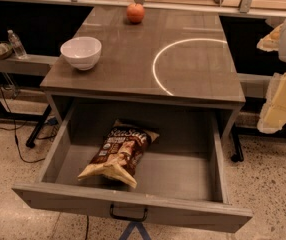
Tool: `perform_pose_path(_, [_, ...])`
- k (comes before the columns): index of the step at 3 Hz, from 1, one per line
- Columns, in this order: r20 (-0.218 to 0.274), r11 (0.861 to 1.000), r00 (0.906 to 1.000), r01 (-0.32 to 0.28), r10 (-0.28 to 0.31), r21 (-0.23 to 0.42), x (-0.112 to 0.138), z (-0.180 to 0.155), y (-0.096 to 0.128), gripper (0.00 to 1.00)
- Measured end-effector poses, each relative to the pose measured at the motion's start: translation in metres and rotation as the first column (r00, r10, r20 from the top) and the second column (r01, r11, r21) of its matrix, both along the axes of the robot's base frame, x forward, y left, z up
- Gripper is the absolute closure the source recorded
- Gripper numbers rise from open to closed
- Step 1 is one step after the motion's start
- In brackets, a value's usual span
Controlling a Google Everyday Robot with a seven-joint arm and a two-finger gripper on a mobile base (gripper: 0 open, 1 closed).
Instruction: Pick brown chip bag from top drawer and place on counter
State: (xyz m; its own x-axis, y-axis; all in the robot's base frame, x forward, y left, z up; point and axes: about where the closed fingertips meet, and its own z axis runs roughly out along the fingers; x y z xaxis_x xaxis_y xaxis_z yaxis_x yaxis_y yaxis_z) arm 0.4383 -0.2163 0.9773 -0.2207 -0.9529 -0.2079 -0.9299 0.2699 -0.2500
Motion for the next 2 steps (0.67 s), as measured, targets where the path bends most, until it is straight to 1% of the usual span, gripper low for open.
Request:
perform_pose_path(1, [0.0,1.0,1.0,0.0,0.0,0.0,0.0,0.0,0.0,0.0])
perform_pose_path(2, [-0.041,0.998,0.9968,0.069,-0.069,0.008,-0.007,-0.033,0.031,0.0])
